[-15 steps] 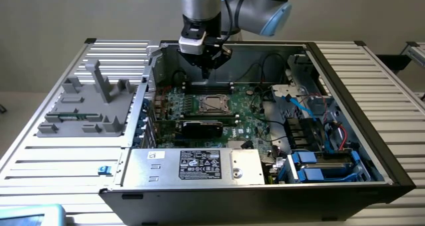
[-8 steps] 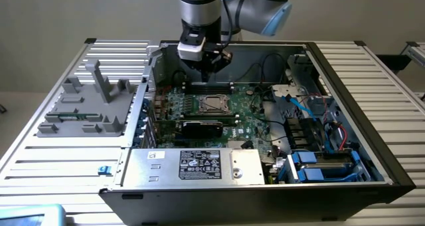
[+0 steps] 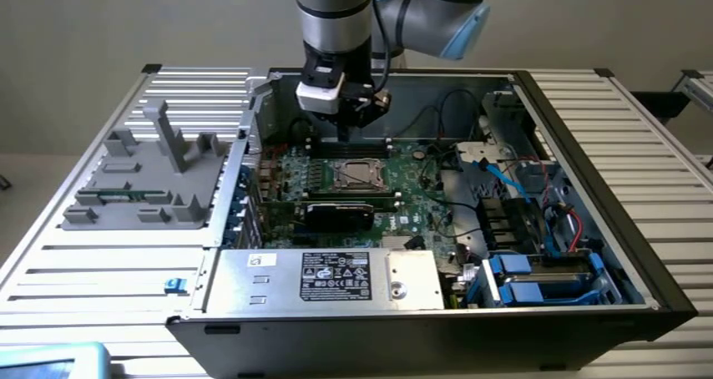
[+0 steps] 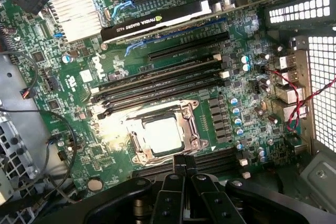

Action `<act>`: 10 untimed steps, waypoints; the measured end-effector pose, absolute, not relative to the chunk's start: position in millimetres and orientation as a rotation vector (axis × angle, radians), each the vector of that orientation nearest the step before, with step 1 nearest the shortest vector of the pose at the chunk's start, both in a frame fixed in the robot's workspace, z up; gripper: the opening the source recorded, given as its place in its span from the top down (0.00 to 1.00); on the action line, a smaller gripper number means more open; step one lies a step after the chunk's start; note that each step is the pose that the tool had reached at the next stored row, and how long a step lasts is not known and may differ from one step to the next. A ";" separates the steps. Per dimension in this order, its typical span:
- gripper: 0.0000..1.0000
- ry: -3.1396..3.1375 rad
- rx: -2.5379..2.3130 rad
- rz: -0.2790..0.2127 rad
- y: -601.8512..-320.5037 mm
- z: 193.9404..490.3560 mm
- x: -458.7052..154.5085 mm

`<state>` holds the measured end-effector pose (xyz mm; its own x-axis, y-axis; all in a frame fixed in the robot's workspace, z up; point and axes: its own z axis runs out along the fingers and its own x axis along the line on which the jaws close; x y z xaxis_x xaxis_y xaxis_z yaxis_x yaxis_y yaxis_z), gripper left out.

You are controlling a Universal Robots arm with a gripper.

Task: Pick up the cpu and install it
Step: 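Install the second cpu locking lever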

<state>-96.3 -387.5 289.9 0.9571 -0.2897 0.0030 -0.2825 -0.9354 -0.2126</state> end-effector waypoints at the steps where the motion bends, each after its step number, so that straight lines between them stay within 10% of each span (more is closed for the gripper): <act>1: 0.89 0.429 -2.898 -0.050 -388.8 289.8 -96.8; 10: 0.89 0.428 -2.881 -0.035 -404.0 283.9 -97.5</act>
